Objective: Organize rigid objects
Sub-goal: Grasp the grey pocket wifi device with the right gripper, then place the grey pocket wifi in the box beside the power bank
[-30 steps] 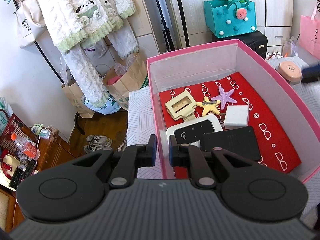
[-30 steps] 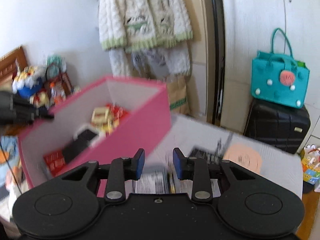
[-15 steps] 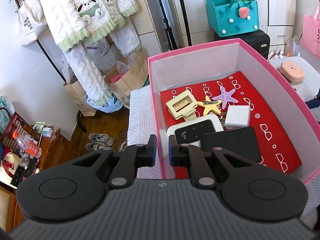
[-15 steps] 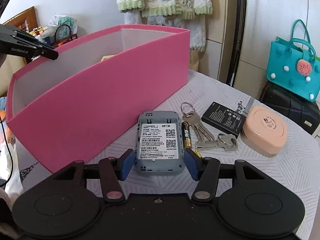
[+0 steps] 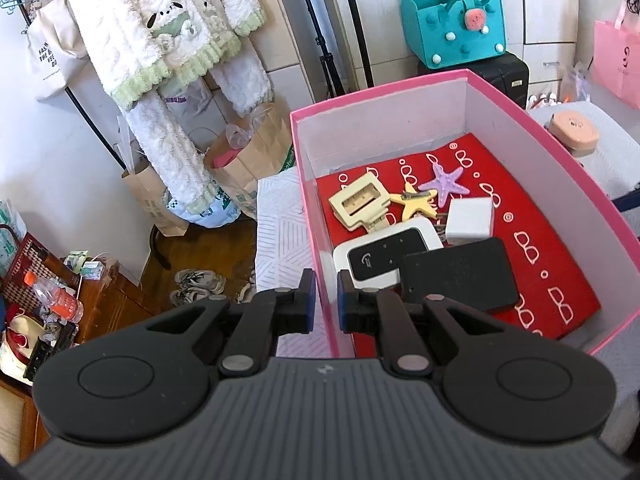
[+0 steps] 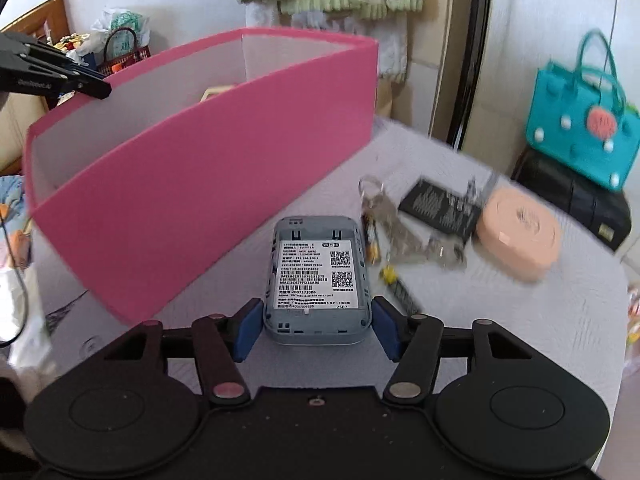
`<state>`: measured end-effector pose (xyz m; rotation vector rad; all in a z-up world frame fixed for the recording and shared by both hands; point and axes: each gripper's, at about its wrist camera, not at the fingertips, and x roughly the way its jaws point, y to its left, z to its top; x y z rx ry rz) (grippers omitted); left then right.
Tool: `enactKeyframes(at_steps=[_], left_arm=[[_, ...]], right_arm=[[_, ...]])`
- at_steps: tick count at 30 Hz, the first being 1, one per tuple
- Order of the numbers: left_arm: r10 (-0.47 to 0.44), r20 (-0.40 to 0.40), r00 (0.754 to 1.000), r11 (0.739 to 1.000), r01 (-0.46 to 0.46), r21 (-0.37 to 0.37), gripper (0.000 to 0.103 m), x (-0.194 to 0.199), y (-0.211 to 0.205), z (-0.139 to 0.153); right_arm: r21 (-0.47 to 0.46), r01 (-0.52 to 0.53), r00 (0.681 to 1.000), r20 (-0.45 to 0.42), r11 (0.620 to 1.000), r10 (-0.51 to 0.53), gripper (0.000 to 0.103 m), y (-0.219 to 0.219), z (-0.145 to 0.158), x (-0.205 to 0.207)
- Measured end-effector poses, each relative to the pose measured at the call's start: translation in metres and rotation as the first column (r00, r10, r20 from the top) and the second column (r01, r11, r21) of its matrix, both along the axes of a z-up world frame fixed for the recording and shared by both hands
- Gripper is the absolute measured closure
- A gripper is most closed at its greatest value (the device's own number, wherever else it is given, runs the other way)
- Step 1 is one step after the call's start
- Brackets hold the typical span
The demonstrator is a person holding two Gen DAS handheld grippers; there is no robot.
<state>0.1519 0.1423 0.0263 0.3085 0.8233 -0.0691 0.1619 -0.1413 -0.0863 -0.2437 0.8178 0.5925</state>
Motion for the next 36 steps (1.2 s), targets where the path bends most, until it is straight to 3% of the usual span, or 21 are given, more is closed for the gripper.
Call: enactKeyframes(at_steps=[3, 7, 11, 16, 18, 26, 30, 33, 36], left_arm=[[0.002, -0.011, 1.0, 1.0, -0.002, -0.003, 0.094, 0.0, 0.0, -0.003], [0.01, -0.021, 1.0, 1.0, -0.011, -0.018, 0.094, 0.002, 0.002, -0.005], [0.016, -0.009, 1.0, 1.0, -0.016, -0.023, 0.094, 0.0, 0.002, -0.002], [0.004, 0.009, 1.0, 1.0, -0.004, 0.011, 0.097, -0.001, -0.001, 0.001], [0.008, 0.006, 1.0, 1.0, -0.008, -0.003, 0.098, 0.0, 0.002, 0.002], [0.007, 0.011, 1.0, 1.0, -0.008, 0.012, 0.098, 0.002, 0.002, 0.003], [0.012, 0.011, 1.0, 1.0, -0.012, 0.002, 0.098, 0.001, 0.001, 0.002], [0.015, 0.01, 1.0, 1.0, -0.015, 0.003, 0.099, 0.001, 0.0, 0.002], [0.014, 0.008, 1.0, 1.0, -0.014, 0.004, 0.099, -0.001, 0.0, 0.003]], right_arm=[[-0.001, 0.013, 0.997, -0.076, 1.0, -0.013, 0.038, -0.002, -0.004, -0.003], [0.025, 0.029, 0.997, -0.07, 0.999, -0.028, 0.037, 0.001, -0.005, 0.0], [0.0, 0.015, 1.0, -0.008, 1.0, -0.015, 0.035, 0.015, -0.01, 0.008], [-0.061, 0.011, 0.996, 0.085, 0.998, -0.006, 0.039, 0.031, -0.008, 0.01], [-0.066, 0.047, 0.99, 0.133, 0.997, -0.038, 0.039, 0.03, 0.0, 0.009], [0.076, 0.102, 0.97, 0.212, 0.992, -0.116, 0.039, 0.005, 0.061, 0.006], [0.193, -0.015, 0.974, 0.225, 0.981, -0.029, 0.039, 0.012, 0.099, 0.003], [0.247, -0.15, 0.978, 0.177, 0.957, 0.108, 0.039, 0.036, 0.114, 0.006], [0.183, -0.24, 0.969, 0.11, 0.953, 0.222, 0.039, 0.072, 0.113, 0.012]])
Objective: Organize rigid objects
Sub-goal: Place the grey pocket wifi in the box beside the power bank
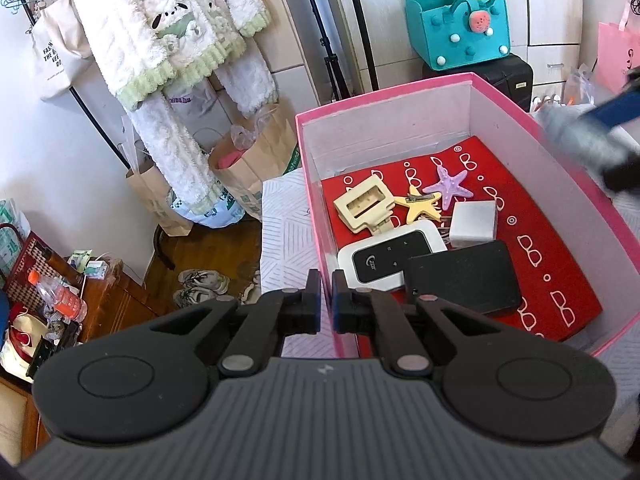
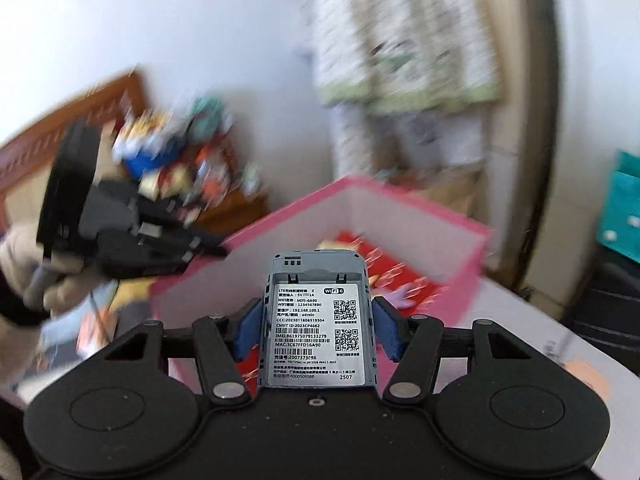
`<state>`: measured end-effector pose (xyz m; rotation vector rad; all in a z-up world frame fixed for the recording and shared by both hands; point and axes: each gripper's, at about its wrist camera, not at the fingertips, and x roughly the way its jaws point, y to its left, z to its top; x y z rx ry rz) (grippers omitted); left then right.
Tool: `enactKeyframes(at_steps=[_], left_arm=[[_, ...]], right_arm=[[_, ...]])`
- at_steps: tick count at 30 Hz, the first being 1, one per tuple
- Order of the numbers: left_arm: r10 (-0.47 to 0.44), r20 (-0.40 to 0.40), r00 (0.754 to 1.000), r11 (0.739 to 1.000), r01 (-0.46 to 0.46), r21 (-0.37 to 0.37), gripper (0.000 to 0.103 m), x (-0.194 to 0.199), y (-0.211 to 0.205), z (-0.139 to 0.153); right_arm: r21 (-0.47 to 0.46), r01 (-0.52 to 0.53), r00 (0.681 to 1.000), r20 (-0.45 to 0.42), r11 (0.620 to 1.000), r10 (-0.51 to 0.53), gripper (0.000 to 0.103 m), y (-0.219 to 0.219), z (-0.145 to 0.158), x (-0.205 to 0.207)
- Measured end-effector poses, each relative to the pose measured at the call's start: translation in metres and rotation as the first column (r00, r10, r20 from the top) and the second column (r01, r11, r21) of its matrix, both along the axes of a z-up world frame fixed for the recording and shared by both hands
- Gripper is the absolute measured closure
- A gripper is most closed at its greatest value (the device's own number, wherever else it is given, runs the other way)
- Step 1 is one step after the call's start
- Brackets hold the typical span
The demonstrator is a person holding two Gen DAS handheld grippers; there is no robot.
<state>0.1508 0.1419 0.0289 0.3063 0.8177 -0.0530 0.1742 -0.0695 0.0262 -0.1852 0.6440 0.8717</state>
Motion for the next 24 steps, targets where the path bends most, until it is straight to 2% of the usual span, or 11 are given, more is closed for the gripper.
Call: enactKeyframes(at_steps=[2, 4, 8, 11, 13, 17, 24], left_arm=[[-0.002, -0.001, 1.0, 1.0, 0.002, 0.001, 0.099, 0.0, 0.0, 0.0], [-0.003, 0.001, 1.0, 1.0, 0.003, 0.002, 0.099, -0.001, 0.0, 0.0], [-0.001, 0.006, 1.0, 1.0, 0.001, -0.008, 0.098, -0.002, 0.0, 0.0], [-0.003, 0.007, 1.0, 1.0, 0.003, -0.008, 0.098, -0.003, -0.001, 0.0], [-0.003, 0.006, 1.0, 1.0, 0.003, -0.011, 0.098, -0.002, -0.001, 0.0], [-0.003, 0.006, 1.0, 1.0, 0.003, -0.027, 0.098, -0.003, 0.0, 0.001], [-0.003, 0.008, 1.0, 0.999, 0.003, -0.036, 0.098, -0.004, 0.002, 0.002]], right_arm=[[-0.108, -0.052, 0.999, -0.001, 0.993, 0.052, 0.039, 0.025, -0.005, 0.004], [-0.227, -0.097, 0.995, 0.013, 0.969, 0.102, 0.039, 0.045, -0.013, 0.008], [-0.433, -0.165, 0.981, 0.019, 0.886, 0.192, 0.039, 0.074, -0.025, 0.019], [-0.518, -0.202, 0.973, -0.008, 0.831, 0.232, 0.039, 0.08, -0.031, 0.025], [-0.532, -0.218, 0.971, -0.037, 0.818, 0.235, 0.039, 0.08, -0.035, 0.031], [-0.503, -0.247, 0.968, -0.097, 0.828, 0.23, 0.039, 0.084, -0.04, 0.039], [-0.481, -0.312, 0.95, -0.172, 0.819, 0.261, 0.039, 0.095, -0.058, 0.039]])
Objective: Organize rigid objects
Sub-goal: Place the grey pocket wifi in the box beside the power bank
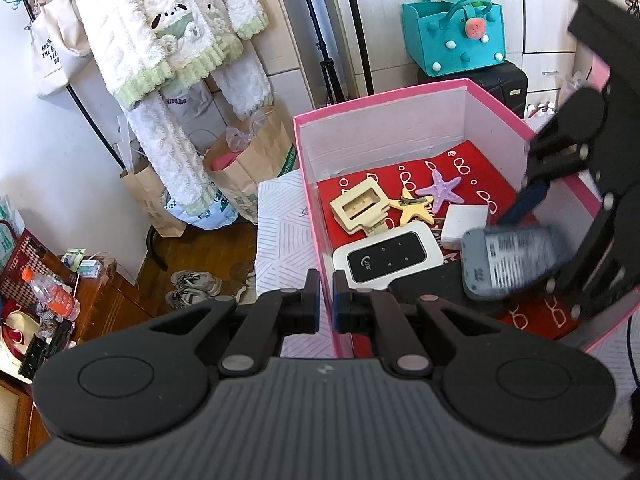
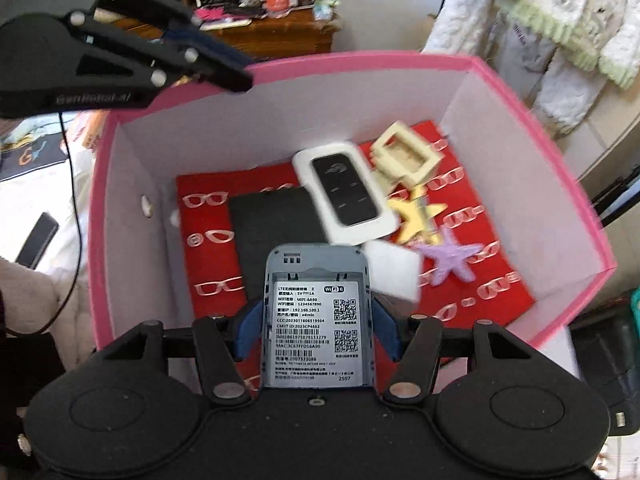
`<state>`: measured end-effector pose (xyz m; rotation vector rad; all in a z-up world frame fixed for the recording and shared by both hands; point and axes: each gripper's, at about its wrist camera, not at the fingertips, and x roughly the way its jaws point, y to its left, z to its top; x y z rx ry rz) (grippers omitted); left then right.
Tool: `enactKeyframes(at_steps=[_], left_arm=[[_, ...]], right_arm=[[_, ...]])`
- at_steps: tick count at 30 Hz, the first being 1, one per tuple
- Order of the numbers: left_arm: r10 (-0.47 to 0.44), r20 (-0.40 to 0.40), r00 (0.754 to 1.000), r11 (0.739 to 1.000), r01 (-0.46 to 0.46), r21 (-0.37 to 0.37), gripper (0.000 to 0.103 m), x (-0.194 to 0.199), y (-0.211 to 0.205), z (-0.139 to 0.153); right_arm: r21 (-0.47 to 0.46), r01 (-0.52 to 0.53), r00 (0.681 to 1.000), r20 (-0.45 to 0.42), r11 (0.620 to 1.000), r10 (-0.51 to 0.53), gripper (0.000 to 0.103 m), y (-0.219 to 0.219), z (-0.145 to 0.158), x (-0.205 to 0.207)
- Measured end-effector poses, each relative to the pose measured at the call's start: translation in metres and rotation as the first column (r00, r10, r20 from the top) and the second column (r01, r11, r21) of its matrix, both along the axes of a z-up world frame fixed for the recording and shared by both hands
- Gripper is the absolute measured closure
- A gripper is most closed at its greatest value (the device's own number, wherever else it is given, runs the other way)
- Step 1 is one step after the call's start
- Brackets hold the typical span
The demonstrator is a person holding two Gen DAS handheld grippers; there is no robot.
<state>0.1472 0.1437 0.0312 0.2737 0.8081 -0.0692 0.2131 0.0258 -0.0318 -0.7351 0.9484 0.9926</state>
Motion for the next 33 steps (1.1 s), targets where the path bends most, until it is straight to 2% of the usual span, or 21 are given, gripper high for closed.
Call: enactKeyframes(at_steps=[5, 8, 11, 15, 18, 21, 24, 26, 30, 33], left_arm=[[0.006, -0.001, 1.0, 1.0, -0.006, -0.002, 0.098, 0.001, 0.0, 0.001], [0.007, -0.001, 1.0, 1.0, -0.007, -0.003, 0.098, 0.001, -0.001, 0.001], [0.008, -0.001, 1.0, 1.0, -0.008, -0.002, 0.098, 0.001, -0.001, 0.001], [0.006, -0.001, 1.0, 1.0, -0.006, -0.01, 0.095, 0.0, -0.001, 0.0], [0.005, -0.002, 1.0, 1.0, -0.005, -0.015, 0.095, 0.0, 0.0, 0.001], [0.005, -0.006, 1.0, 1.0, -0.005, -0.011, 0.095, 0.001, 0.0, 0.001], [0.005, -0.007, 1.0, 1.0, -0.005, -0.007, 0.095, 0.001, -0.001, 0.0], [0.008, -0.007, 1.0, 1.0, -0.009, -0.012, 0.095, 0.002, 0.0, 0.001], [0.01, -0.007, 1.0, 1.0, -0.01, -0.007, 0.095, 0.002, 0.001, 0.002], [0.012, -0.008, 1.0, 1.0, -0.012, -0.007, 0.095, 0.001, 0.0, 0.002]], right_arm=[[0.066, 0.029, 0.997, -0.076, 0.997, -0.024, 0.039, -0.003, 0.0, 0.004], [0.096, 0.124, 0.992, -0.045, 0.988, -0.12, 0.037, -0.01, 0.007, 0.007], [0.168, 0.152, 0.988, -0.018, 0.974, -0.151, 0.036, -0.024, 0.025, 0.001], [0.312, 0.229, 0.971, -0.001, 0.922, -0.241, 0.032, -0.06, 0.057, -0.007], [0.389, 0.319, 0.941, -0.022, 0.864, -0.337, 0.032, -0.099, 0.068, -0.009], [0.436, 0.38, 0.911, -0.023, 0.816, -0.412, 0.032, -0.135, 0.067, -0.009], [0.48, 0.435, 0.865, 0.012, 0.762, -0.501, 0.032, -0.171, 0.056, -0.01], [0.471, 0.499, 0.826, -0.004, 0.728, -0.563, 0.034, -0.193, 0.043, -0.005], [0.443, 0.593, 0.778, -0.104, 0.672, -0.619, 0.046, -0.225, 0.013, 0.001], [0.422, 0.646, 0.749, -0.185, 0.637, -0.637, 0.059, -0.239, -0.012, 0.003]])
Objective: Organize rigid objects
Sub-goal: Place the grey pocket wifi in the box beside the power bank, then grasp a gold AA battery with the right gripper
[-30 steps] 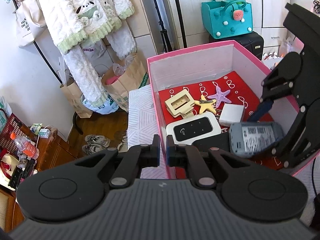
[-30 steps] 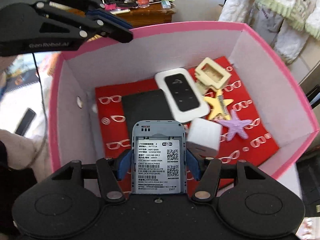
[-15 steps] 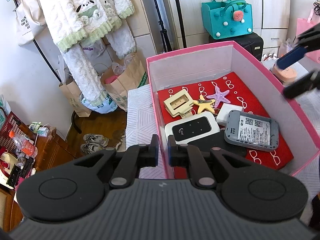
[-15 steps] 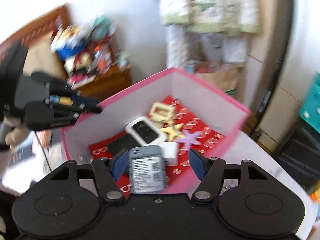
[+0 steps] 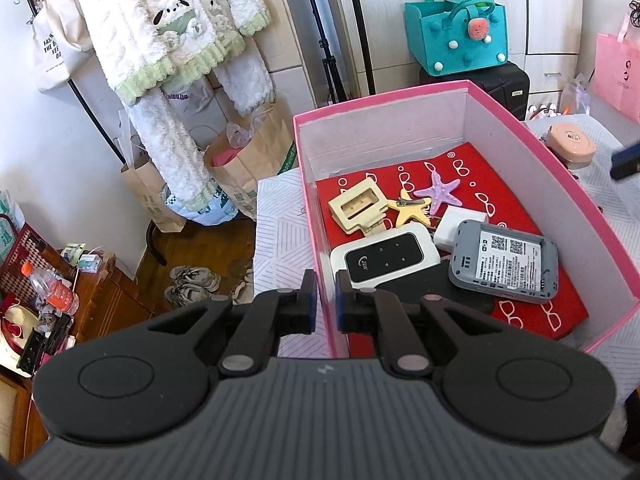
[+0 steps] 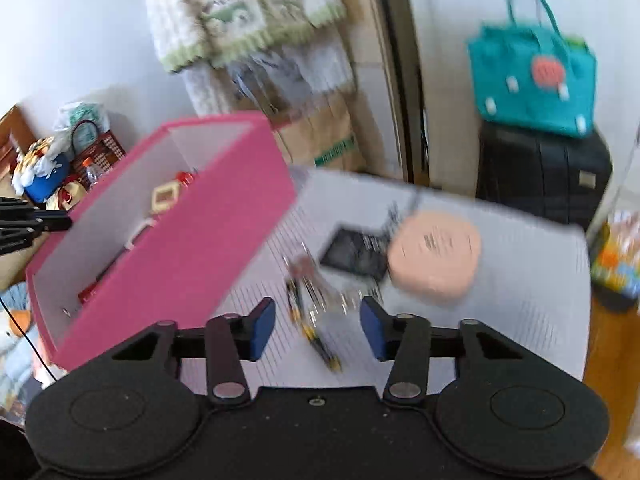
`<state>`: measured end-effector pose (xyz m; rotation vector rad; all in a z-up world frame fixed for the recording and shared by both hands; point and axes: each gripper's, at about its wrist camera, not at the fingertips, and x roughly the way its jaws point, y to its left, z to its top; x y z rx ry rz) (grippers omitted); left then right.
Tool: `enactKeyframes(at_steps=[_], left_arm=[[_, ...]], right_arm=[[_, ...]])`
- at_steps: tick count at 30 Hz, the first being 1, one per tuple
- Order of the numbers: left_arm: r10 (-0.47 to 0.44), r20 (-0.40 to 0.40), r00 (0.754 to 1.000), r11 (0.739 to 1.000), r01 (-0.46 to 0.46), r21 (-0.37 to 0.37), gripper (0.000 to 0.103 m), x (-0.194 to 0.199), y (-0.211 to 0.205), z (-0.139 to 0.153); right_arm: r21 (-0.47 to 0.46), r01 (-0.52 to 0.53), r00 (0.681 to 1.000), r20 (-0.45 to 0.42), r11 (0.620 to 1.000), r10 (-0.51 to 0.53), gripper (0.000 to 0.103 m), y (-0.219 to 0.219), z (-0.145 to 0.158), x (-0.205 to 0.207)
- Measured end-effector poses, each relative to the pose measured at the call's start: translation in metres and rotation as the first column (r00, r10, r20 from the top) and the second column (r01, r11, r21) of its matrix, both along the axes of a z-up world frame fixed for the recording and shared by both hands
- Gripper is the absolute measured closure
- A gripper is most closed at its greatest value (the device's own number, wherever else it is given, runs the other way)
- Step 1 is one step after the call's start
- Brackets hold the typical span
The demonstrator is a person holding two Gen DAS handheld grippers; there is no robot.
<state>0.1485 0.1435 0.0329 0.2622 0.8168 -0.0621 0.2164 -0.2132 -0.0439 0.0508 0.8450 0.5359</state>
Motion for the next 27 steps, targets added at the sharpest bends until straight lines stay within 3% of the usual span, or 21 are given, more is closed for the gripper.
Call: enactKeyframes(at_steps=[1, 9, 12, 16, 18, 20, 24, 27], left_arm=[[0.002, 0.0, 1.0, 1.0, -0.002, 0.001, 0.095, -0.001, -0.001, 0.0], [0.014, -0.004, 1.0, 1.0, -0.014, 0.011, 0.095, -0.001, -0.003, 0.0], [0.019, -0.004, 1.0, 1.0, -0.019, 0.009, 0.095, -0.001, -0.003, 0.0], [0.018, -0.004, 1.0, 1.0, -0.018, 0.01, 0.095, -0.001, -0.002, 0.0], [0.019, -0.004, 1.0, 1.0, -0.019, 0.009, 0.095, -0.001, -0.003, 0.0], [0.02, -0.004, 1.0, 1.0, -0.02, 0.01, 0.095, -0.001, -0.003, 0.0], [0.03, -0.003, 1.0, 1.0, -0.03, -0.001, 0.095, -0.002, -0.002, 0.0], [0.029, 0.004, 1.0, 1.0, -0.029, 0.007, 0.095, -0.003, -0.003, -0.001]], right_arm=[[-0.005, 0.005, 1.0, -0.012, 1.0, -0.005, 0.065, -0.002, -0.008, -0.001], [-0.016, -0.087, 0.996, 0.021, 0.996, 0.087, 0.065, 0.008, -0.034, -0.01], [-0.079, -0.085, 0.991, 0.097, 0.993, 0.092, 0.064, 0.017, -0.039, -0.009], [-0.142, -0.1, 0.988, 0.099, 0.985, 0.115, 0.063, 0.025, -0.05, -0.005], [-0.156, -0.109, 0.986, 0.11, 0.982, 0.127, 0.066, 0.027, -0.052, -0.007], [-0.218, -0.122, 0.98, 0.129, 0.968, 0.153, 0.091, 0.033, -0.05, -0.013], [-0.173, -0.123, 0.984, 0.108, 0.977, 0.143, 0.091, 0.035, -0.044, -0.017], [-0.186, -0.108, 0.978, 0.154, 0.977, 0.137, 0.091, 0.041, -0.034, -0.024]])
